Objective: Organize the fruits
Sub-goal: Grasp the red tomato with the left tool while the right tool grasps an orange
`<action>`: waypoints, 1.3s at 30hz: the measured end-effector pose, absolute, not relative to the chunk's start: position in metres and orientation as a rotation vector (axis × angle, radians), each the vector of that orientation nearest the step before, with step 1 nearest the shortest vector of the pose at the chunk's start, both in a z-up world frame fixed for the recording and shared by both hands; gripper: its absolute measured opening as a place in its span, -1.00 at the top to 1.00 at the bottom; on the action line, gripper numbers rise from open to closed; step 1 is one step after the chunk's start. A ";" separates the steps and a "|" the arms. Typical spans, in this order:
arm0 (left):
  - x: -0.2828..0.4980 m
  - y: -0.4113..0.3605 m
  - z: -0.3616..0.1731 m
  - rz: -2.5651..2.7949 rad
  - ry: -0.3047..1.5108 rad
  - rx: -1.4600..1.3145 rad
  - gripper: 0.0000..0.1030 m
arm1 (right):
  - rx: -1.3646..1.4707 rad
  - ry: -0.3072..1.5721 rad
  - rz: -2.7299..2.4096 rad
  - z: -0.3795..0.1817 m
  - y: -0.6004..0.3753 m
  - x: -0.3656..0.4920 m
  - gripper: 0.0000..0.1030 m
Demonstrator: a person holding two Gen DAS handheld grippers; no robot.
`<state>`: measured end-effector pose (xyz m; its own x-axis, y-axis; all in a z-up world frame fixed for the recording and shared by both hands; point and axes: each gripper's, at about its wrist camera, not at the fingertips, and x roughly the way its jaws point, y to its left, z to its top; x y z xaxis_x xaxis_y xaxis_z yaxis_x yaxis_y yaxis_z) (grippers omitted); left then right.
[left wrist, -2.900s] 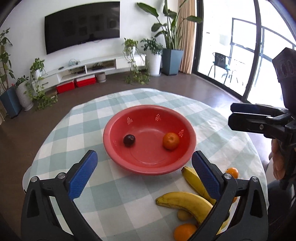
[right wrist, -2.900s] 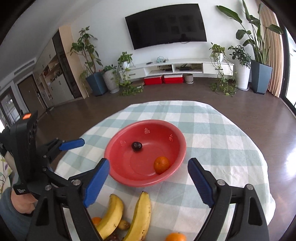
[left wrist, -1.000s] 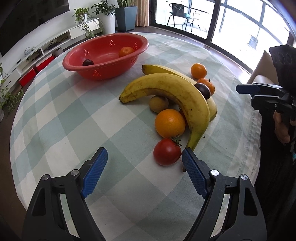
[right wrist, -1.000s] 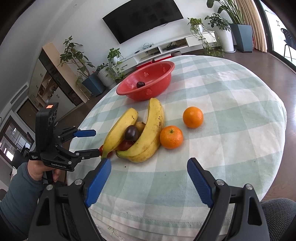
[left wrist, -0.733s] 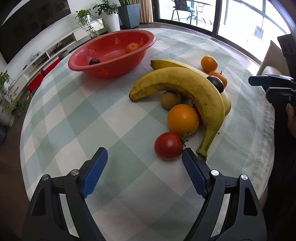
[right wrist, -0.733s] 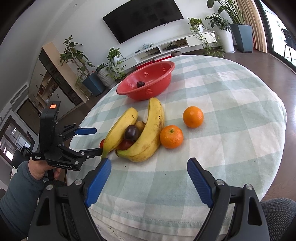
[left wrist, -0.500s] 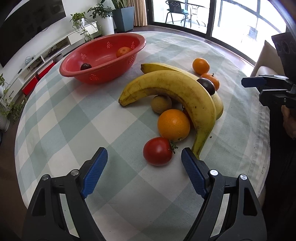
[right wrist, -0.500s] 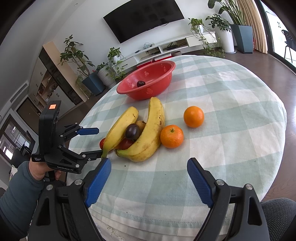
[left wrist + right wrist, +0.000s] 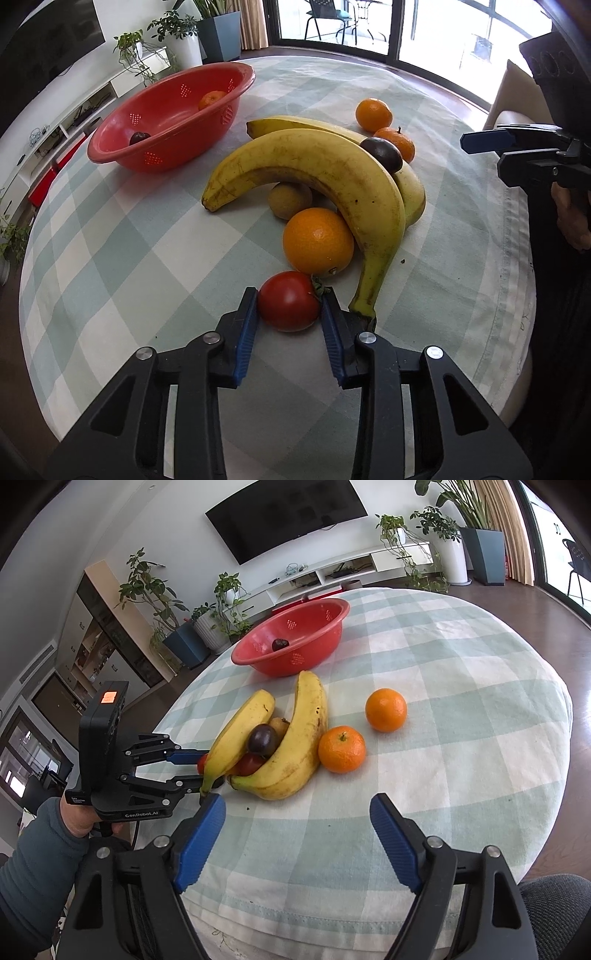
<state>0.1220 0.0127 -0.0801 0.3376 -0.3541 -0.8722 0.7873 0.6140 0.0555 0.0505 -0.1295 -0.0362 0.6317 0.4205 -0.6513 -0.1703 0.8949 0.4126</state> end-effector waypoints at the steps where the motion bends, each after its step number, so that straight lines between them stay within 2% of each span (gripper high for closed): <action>1: 0.122 0.013 -0.080 -0.787 0.961 0.522 0.39 | 0.328 0.822 0.345 -0.036 -0.130 0.051 -0.62; 13: 0.126 0.038 -0.069 -0.675 0.960 0.389 0.39 | 0.232 0.834 0.274 -0.022 -0.141 0.076 -0.47; 24: 0.117 0.051 -0.036 -0.601 0.877 0.125 0.39 | 0.205 0.934 0.200 -0.033 -0.158 0.136 -0.01; 34: 0.113 0.057 -0.047 -0.603 0.866 0.072 0.39 | 0.151 0.986 0.167 -0.047 -0.147 0.159 0.02; 39: 0.117 0.059 -0.051 -0.601 0.867 0.060 0.39 | 0.153 1.007 0.156 -0.058 -0.150 0.164 0.15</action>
<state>0.1165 0.0594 -0.0507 0.4935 -0.4713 -0.7310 0.5185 0.8342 -0.1878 0.1642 -0.1499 -0.0582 0.5252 0.2006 -0.8270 -0.0594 0.9781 0.1995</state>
